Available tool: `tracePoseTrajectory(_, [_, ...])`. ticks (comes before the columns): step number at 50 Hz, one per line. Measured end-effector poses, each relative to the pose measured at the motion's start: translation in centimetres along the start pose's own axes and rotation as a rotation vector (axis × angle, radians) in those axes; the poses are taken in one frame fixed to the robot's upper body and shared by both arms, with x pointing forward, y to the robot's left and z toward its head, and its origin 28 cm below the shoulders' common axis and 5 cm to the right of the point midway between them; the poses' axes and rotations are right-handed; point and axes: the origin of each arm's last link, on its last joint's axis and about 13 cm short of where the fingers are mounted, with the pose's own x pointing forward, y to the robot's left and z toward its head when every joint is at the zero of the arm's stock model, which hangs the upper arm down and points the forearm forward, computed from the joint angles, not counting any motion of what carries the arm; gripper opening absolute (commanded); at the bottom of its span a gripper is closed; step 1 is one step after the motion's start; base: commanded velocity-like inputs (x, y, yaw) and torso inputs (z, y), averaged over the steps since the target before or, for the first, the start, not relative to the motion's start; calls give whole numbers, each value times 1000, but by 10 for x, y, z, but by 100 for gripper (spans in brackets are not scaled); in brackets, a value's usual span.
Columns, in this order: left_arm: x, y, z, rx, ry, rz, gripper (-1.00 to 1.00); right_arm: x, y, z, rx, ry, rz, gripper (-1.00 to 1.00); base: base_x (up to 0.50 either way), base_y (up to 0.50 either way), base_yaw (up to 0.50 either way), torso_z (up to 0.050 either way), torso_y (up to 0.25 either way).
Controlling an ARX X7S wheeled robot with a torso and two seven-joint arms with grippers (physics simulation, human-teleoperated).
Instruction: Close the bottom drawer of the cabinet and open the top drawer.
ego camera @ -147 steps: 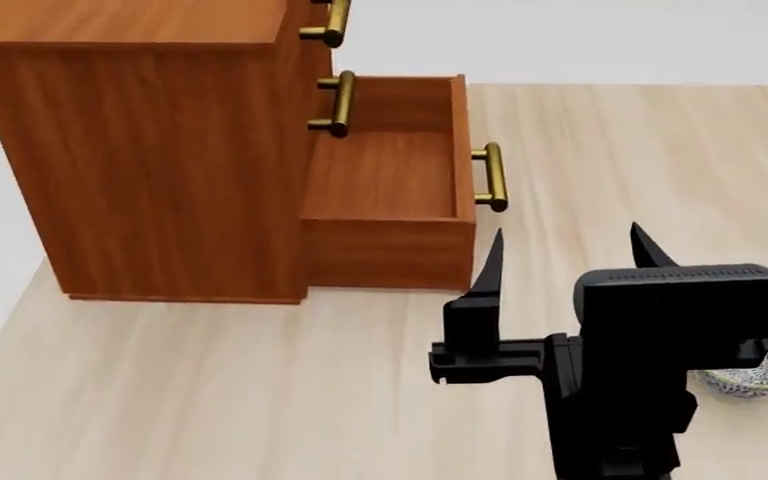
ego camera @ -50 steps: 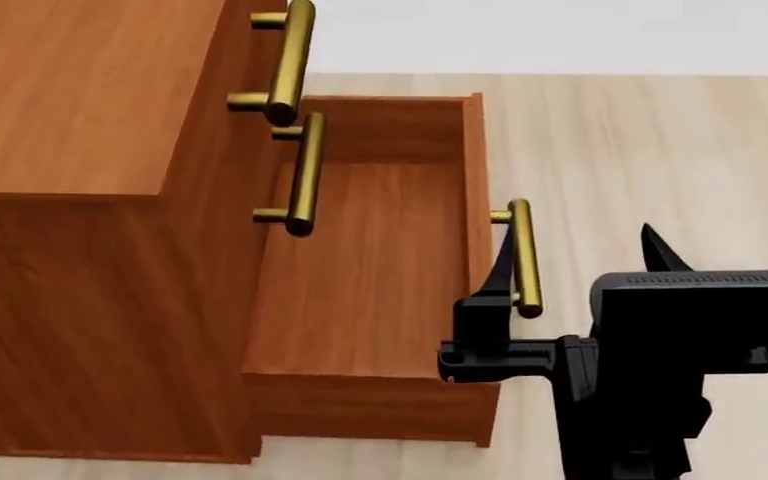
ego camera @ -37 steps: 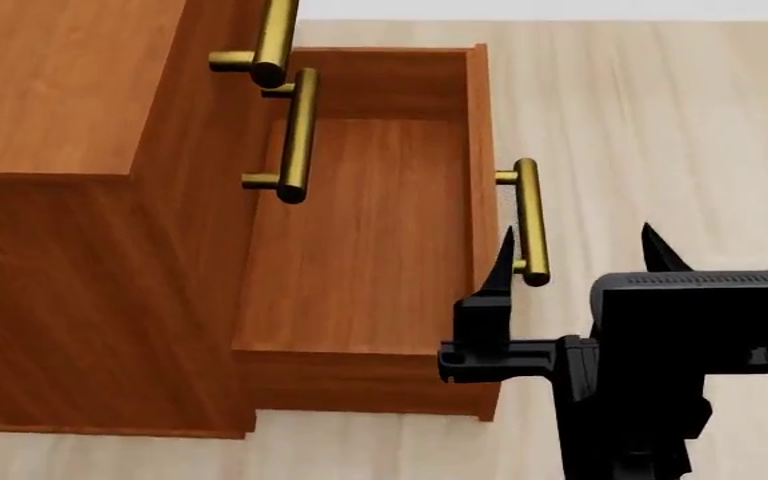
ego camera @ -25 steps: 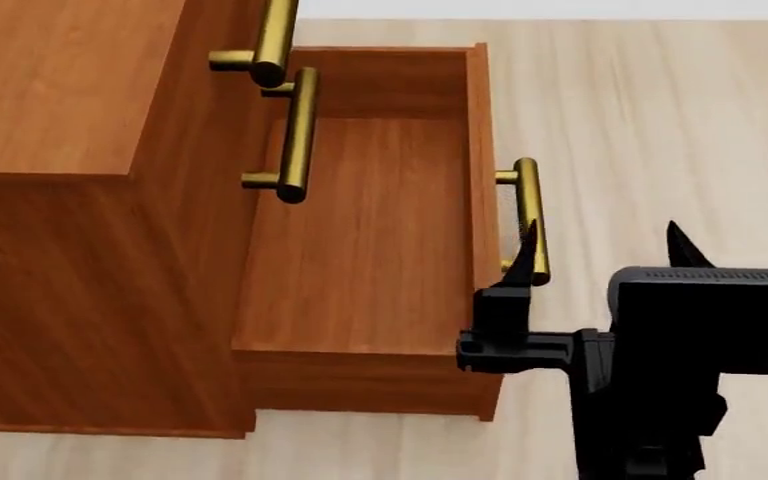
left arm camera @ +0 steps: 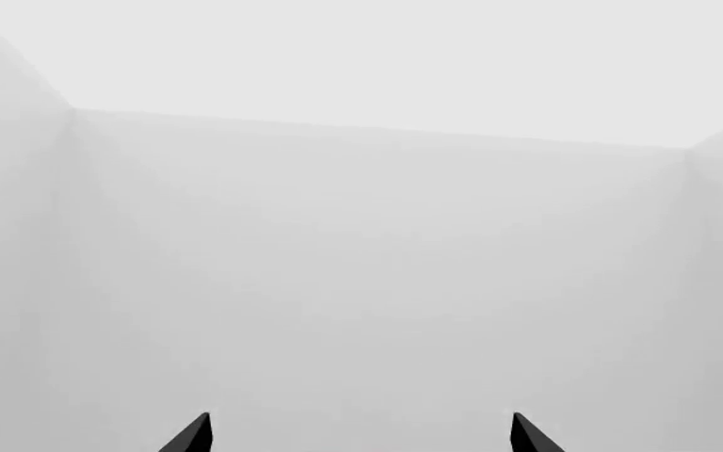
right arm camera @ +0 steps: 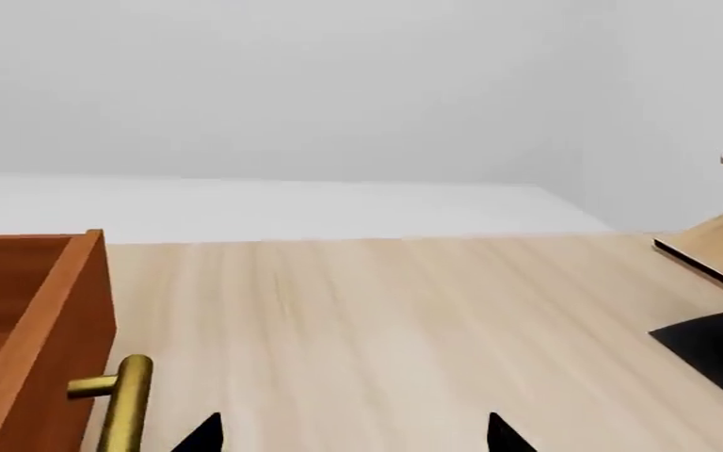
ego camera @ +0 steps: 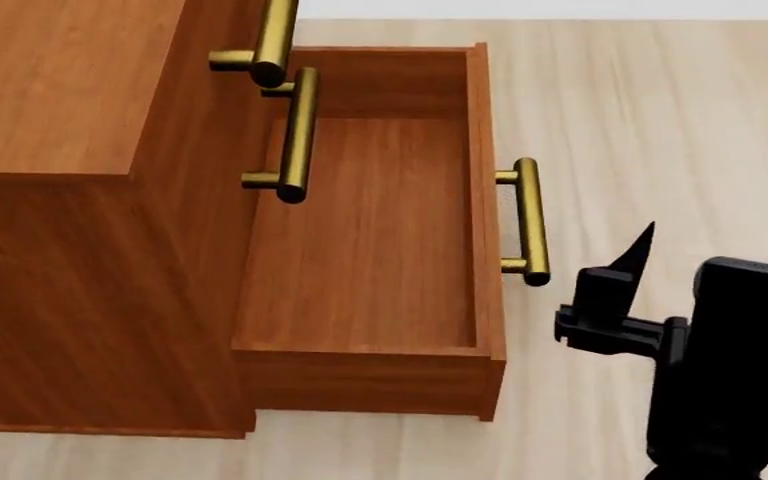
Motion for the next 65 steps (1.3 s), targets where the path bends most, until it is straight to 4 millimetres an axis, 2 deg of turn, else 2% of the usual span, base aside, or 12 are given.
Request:
tracePoseTrajectory(17, [1, 0, 1, 3, -1, 0, 100, 21, -2, -25, -10, 91, -30, 100, 0, 0, 0, 0, 0])
tracePoseTrajectory(36, [1, 0, 1, 9, 0, 1, 100, 44, 7, -52, -6, 182, -2, 100, 0, 0, 0, 0, 0])
tracePoseTrajectory(53, [1, 2, 1, 10, -1, 4, 100, 51, 20, -66, 6, 252, 97, 100, 0, 0, 0, 0, 0])
tracePoseTrajectory(65, [1, 2, 2, 10, -3, 5, 100, 51, 26, -68, 6, 281, 193, 100, 0, 0, 0, 0, 0])
